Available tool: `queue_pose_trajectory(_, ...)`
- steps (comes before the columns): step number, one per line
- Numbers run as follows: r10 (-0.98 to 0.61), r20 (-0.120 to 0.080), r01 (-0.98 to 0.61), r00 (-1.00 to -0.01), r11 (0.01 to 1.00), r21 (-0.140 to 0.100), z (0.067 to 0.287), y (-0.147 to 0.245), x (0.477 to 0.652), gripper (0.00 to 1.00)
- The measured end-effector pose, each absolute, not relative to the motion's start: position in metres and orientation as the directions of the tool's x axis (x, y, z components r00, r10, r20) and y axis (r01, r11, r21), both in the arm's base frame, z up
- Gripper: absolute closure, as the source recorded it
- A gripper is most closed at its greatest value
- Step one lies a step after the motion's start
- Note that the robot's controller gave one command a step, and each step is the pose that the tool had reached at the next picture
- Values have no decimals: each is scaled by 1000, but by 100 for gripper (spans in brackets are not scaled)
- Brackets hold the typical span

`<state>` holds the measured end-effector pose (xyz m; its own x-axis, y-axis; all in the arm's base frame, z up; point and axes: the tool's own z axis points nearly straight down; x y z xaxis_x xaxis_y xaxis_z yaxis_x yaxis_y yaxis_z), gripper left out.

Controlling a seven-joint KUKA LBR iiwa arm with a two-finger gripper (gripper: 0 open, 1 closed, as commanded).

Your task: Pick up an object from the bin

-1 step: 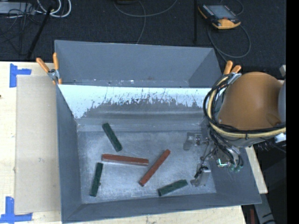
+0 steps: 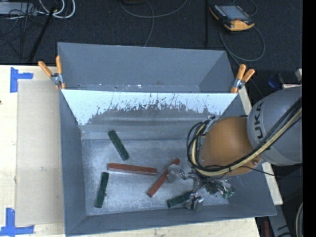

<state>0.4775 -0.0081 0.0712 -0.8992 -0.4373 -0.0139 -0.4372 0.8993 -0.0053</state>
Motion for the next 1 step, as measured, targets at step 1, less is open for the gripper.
queue_pose_trajectory(1, -704, -2, -704, -710, 710, -1, 100, -13, 471, 0)
